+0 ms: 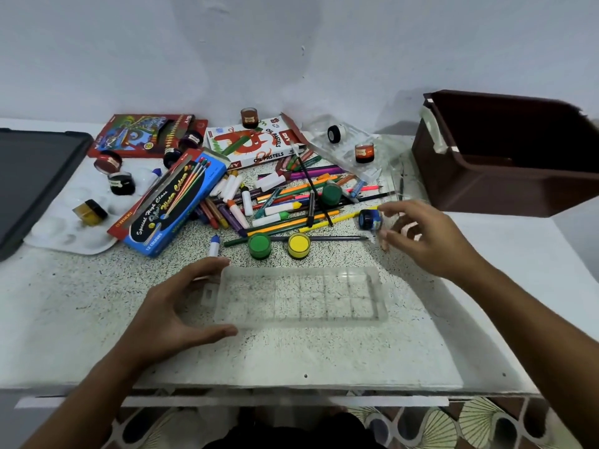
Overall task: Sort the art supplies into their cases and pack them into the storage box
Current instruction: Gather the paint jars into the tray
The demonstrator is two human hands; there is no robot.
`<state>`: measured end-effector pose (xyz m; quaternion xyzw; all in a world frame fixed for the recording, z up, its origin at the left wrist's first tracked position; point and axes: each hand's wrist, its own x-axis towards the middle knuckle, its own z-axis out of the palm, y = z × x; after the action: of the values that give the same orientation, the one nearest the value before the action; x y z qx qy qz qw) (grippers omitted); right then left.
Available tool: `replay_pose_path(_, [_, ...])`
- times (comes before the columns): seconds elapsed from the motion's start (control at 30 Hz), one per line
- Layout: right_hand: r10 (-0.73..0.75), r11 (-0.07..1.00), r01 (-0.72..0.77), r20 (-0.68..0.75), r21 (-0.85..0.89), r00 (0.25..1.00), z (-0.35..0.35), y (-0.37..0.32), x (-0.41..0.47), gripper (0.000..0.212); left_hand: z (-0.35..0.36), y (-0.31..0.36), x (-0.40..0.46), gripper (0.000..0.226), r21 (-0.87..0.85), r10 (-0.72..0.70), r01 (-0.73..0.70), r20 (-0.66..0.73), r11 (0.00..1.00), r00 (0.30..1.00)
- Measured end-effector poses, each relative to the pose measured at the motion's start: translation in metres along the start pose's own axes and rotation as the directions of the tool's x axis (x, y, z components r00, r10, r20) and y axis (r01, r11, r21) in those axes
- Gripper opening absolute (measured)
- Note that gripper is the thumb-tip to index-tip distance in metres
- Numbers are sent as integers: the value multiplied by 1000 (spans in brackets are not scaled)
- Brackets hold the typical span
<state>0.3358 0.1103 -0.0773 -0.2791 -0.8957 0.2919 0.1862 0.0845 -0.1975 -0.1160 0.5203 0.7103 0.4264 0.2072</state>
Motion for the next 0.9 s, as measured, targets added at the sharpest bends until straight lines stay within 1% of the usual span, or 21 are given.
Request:
replay_pose_path(0.03, [-25,994,26,10,-107,1000,1,0,8,42,0,0,0,90,-9,-1,1,-1,1000,1000])
replay_pose_path(0.1, [-54,957,78,94,-279,994,5,2,20,50,1,2,1,87,-13,-4,4,-1,1000,1000])
replay_pose_path(0.2, [-25,889,115,205,-442,978,13,-2,30,53,2,3,1,83,18,7,-7,-1,1000,1000])
replay_pose_path(0.27, [-5,869,117,226,-481,974,14,-5,32,50,2,3,1,80,25,16,-16,8,1000,1000])
replay_pose_path(0.37, [-5,853,120,222,-507,975,15,-7,33,48,1,1,1,77,33,20,-20,6,999,1000])
replay_pose_path(0.6, [-61,819,139,157,-557,986,18,-8,31,40,2,2,1,76,18,19,-18,-6,1000,1000])
replay_pose_path(0.67, [-72,828,131,127,-545,989,16,-10,28,38,2,2,1,78,16,22,-22,-2,1000,1000])
replay_pose_path(0.7, [-81,852,121,100,-509,992,14,-13,26,37,2,1,1,79,13,24,-24,-3,1000,1000])
replay_pose_path(0.8, [-69,955,70,15,-289,997,2,-33,19,40,3,1,1,82,10,37,-37,-13,999,999])
replay_pose_path(0.87, [-45,984,57,70,-171,997,-6,-50,10,49,4,1,1,81,16,47,-47,-11,999,999])
replay_pose_path(0.9, [-40,984,61,127,-168,991,-8,-56,5,51,4,1,1,81,17,48,-48,-9,999,999])
